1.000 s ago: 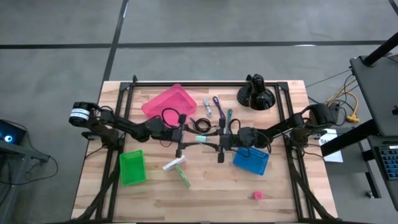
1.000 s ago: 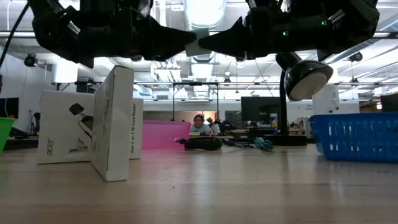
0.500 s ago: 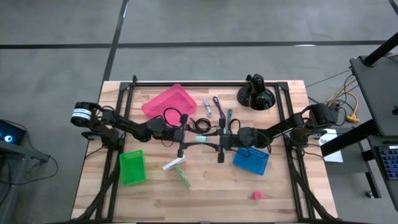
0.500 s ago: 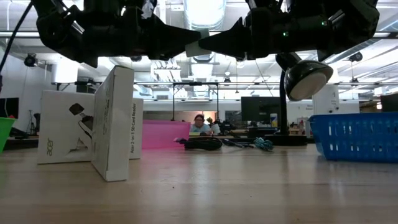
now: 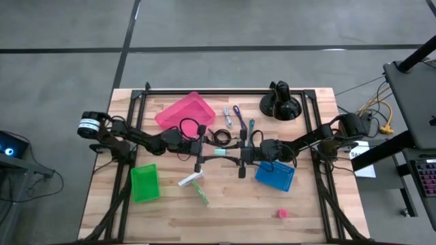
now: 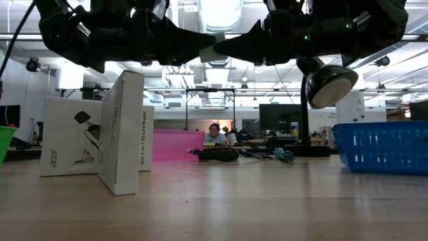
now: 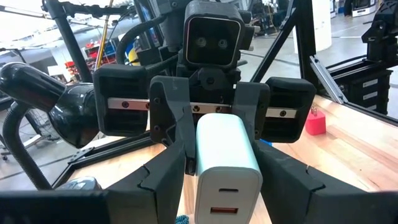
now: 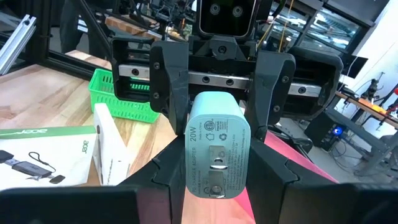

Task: Pick and place items into bin
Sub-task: Put the blue charger adapter into the green bin

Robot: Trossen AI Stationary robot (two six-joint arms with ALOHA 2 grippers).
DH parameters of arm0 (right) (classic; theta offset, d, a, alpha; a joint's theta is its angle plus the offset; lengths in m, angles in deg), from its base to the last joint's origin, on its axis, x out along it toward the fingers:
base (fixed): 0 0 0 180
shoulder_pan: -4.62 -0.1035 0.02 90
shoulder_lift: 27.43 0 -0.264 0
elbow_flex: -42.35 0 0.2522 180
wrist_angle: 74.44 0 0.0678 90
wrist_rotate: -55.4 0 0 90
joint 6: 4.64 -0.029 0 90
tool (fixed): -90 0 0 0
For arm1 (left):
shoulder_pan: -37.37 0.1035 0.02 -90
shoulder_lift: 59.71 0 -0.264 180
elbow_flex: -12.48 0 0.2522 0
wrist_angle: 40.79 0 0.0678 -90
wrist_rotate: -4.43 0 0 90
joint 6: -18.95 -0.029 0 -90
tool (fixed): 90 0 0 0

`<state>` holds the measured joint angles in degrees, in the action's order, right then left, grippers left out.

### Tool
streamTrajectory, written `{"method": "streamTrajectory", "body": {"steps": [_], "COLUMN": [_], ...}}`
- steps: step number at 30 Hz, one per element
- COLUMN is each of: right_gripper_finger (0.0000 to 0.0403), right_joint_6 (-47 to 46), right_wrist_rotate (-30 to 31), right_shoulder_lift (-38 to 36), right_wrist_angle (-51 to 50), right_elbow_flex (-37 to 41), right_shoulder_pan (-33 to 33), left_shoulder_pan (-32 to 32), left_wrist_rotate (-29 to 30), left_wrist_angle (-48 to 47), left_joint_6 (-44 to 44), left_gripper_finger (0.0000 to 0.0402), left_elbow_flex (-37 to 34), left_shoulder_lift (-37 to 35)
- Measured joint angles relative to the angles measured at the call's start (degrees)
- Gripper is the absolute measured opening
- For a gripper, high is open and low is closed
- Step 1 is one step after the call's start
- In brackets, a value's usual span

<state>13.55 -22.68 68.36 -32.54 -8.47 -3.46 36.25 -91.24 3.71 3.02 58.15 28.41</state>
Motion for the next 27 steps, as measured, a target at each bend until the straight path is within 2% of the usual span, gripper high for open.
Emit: {"method": "streamTrajectory", "body": {"steps": [18, 21, 25, 27], "right_gripper_finger": [0.0112, 0.0112, 0.0113, 0.0115], "right_joint_6": [0.00, 0.00, -0.23, -0.22], "right_wrist_rotate": [0.00, 0.01, 0.23, 0.22], "right_shoulder_lift": [0.00, 0.00, 0.00, 0.00], "right_wrist_angle": [0.00, 0.02, 0.00, 0.00], "right_elbow_flex": [0.00, 0.00, 0.07, 0.07], "right_shoulder_pan": [0.00, 0.00, -0.02, -0.02], "left_shoulder_pan": [0.02, 0.02, 0.02, 0.02], "left_wrist_rotate": [0.09, 0.10, 0.13, 0.15], "left_wrist_angle": [-0.28, -0.28, -0.44, -0.44], "left_joint_6": [-0.02, -0.06, -1.97, -2.61], "left_gripper_finger": [0.0168, 0.0150, 0.0103, 0.0100], "left_elbow_flex": [0.00, 0.00, -0.02, -0.02], "left_shoulder_lift": [-0.07, -0.07, -0.09, -0.09]}}
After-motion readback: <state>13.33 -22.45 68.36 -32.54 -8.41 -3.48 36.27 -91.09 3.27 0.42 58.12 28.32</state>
